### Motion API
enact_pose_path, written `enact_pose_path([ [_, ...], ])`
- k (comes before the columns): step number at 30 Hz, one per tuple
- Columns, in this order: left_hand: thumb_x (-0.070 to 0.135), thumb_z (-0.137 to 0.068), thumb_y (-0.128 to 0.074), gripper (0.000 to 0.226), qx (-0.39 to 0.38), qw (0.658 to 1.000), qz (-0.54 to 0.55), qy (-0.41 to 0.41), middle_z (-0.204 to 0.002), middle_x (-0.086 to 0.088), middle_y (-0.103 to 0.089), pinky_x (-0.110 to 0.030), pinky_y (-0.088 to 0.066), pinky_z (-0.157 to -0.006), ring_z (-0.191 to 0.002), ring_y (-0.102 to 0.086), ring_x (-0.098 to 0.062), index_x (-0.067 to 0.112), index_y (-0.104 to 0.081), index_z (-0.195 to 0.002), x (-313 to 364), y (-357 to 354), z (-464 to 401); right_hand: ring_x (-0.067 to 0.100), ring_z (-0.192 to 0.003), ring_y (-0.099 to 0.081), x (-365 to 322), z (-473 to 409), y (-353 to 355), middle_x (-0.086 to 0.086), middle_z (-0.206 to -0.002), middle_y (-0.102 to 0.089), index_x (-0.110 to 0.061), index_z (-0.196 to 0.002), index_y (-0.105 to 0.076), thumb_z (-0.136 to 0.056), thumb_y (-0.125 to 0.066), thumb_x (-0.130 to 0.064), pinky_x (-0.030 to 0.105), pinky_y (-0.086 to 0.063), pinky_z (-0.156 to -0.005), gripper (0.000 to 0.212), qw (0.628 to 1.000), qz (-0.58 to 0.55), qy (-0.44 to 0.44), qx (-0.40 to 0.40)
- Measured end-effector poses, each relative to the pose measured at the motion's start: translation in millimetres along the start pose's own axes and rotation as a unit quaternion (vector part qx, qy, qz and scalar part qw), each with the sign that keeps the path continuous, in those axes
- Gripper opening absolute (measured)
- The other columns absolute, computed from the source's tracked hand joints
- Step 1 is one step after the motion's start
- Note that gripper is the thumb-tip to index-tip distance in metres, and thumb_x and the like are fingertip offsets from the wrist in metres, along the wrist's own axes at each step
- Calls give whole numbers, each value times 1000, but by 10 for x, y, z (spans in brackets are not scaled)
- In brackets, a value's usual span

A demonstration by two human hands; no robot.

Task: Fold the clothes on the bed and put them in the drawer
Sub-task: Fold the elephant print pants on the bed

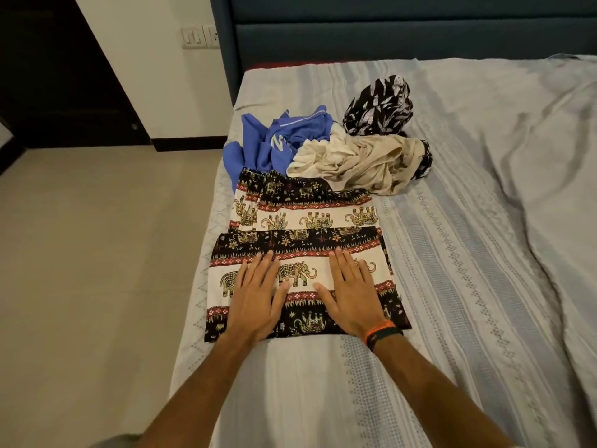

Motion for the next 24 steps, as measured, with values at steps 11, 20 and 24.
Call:
enact_pose_path([
  [11, 55, -83, -43, 97, -125, 985, -83, -85, -165, -2, 5, -50, 5, -123, -153, 8, -21, 16, 5, -158, 212, -40, 461, 22, -153, 6, -264, 534, 102, 6, -165, 6, -16, -158, 3, -80, -46, -52, 54, -1, -122, 99, 982, 48, 169, -70],
  [20, -1, -90, -59, 95, -213, 964, -151, -41, -166, -3, 4, -59, -7, -121, -153, -1, -25, 18, 6, -157, 301, 130, 548, 32, -152, -3, -333, 617, 278, 17, -165, 1, -12, -157, 3, -90, -43, 14, 55, -17, -121, 86, 979, 130, 102, -118],
  [24, -1, -89, -61, 92, -237, 961, -136, -43, -164, -5, -13, -59, -20, -118, -149, -21, -28, 18, -3, -158, 427, 307, 868, 32, -151, -11, -423, 971, 380, 17, -164, -9, -12, -158, -4, -90, -51, 10, 53, -23, -120, 85, 979, 124, 101, -124],
])
Point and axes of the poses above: each hand's wrist, its own z-axis away from the middle knuckle, its own y-axis out of the back of the hand, x = y × z, the point moved 9 cm from there along -z, towards the middle knuckle
